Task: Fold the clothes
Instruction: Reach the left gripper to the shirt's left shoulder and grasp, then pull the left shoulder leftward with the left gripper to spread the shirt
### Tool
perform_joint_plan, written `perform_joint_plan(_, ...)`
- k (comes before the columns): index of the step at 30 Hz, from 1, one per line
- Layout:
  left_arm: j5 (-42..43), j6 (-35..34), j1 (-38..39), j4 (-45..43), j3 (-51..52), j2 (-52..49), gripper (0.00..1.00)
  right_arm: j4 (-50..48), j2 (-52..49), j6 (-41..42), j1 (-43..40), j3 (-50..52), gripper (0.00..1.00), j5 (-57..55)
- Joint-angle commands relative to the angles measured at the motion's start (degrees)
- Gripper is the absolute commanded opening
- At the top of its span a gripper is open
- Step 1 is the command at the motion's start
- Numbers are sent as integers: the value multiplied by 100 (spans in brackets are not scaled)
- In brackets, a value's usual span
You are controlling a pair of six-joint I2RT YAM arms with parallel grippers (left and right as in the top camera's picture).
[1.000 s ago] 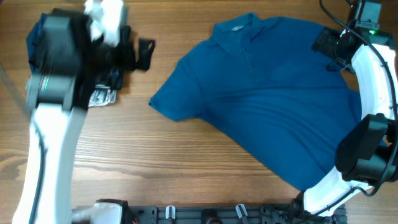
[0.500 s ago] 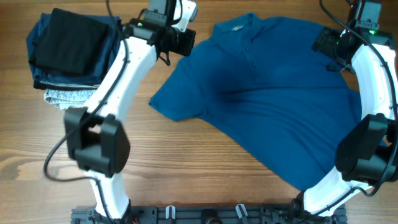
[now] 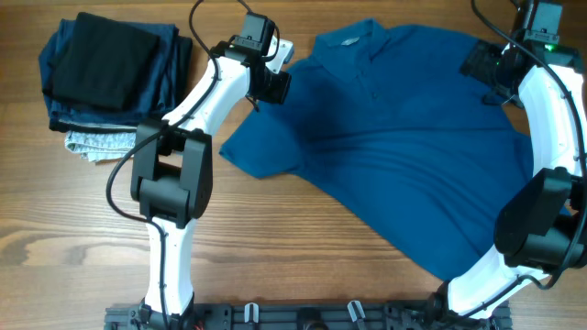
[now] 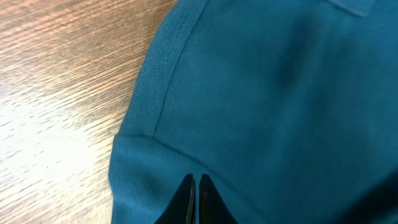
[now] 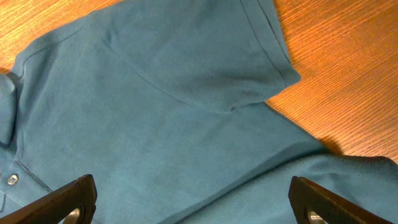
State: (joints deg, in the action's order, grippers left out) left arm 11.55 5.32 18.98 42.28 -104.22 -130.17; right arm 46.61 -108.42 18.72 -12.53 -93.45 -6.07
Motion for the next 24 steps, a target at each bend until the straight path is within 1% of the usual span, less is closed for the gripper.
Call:
perform_joint_plan(1, -76, -24, 2, -79, -70, -286, 4, -9, 63, -70, -9, 15, 100, -59)
perform_joint_plan(4, -354, -33, -13, -101, -68, -442, 4, -9, 63, -70, -9, 15, 99, -59)
perform_joint_plan(8, -935, -529, -13, -118, -68, -616, 4, -9, 63, -70, -9, 15, 100, -59)
perform_joint_plan(12, -2179, -1471, -50, 85, -68, -669, 4, -9, 63, -68, -9, 15, 100, -59)
perform_joint_plan(14, -2564, -1926, -125, 216, -68, -682, 4, -9, 63, -70, -9, 15, 100, -59)
perform_joint_plan(15, -2662, -2127, -212, 328, -68, -693, 4, -9, 63, -68, -9, 15, 100, -59)
perform_joint_plan(17, -2658, -2280, -387, 522, -68, -719, 4, -9, 63, -68, -9, 15, 100, -59)
perform_joint_plan(22, -2653, -2275, -852, 953, -68, -828, 4, -9, 63, -68, -9, 15, 100, -59)
perform_joint_plan(24, -2616, -2273, -944, 981, -70, -699, 4, -9, 63, -70, -9, 15, 99, -59)
